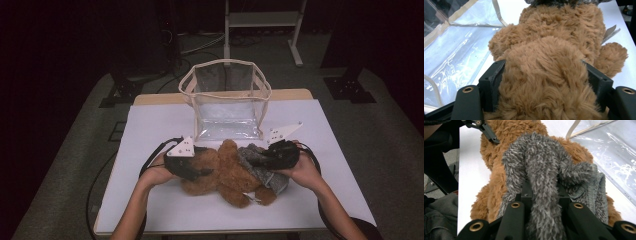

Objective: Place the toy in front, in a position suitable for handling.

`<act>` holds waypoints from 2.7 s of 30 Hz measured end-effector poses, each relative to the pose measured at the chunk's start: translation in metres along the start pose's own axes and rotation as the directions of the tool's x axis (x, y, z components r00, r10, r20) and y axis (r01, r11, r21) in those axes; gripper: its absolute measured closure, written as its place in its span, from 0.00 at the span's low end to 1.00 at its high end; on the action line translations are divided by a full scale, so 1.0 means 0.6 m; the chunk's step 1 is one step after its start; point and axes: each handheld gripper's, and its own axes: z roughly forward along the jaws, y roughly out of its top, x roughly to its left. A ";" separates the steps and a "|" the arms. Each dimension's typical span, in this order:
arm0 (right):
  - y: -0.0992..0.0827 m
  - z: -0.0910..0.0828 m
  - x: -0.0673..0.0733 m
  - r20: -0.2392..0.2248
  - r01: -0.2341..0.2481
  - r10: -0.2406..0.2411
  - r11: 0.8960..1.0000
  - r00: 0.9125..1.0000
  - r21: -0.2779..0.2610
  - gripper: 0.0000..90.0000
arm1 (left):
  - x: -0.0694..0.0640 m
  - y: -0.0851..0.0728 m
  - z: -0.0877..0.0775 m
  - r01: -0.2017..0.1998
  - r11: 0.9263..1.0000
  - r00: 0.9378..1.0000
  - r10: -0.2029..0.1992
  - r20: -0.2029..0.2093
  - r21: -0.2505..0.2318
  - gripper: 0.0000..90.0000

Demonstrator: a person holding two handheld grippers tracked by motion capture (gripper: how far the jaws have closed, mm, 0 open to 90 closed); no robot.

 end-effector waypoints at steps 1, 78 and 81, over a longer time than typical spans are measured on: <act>-0.001 0.000 0.000 0.000 0.000 0.000 1.000 1.000 -0.002 0.83 | 0.000 -0.001 0.000 0.008 1.000 1.000 -0.008 0.003 -0.006 0.31; -0.029 -0.057 -0.004 0.015 -0.028 0.029 0.998 0.999 -0.052 0.81 | -0.013 -0.039 -0.060 0.087 0.996 0.996 -0.086 -0.023 0.030 0.22; -0.009 -0.044 -0.010 0.003 -0.020 0.021 0.998 1.000 -0.056 0.82 | -0.012 -0.042 -0.069 0.106 0.993 0.994 -0.104 -0.030 0.054 0.17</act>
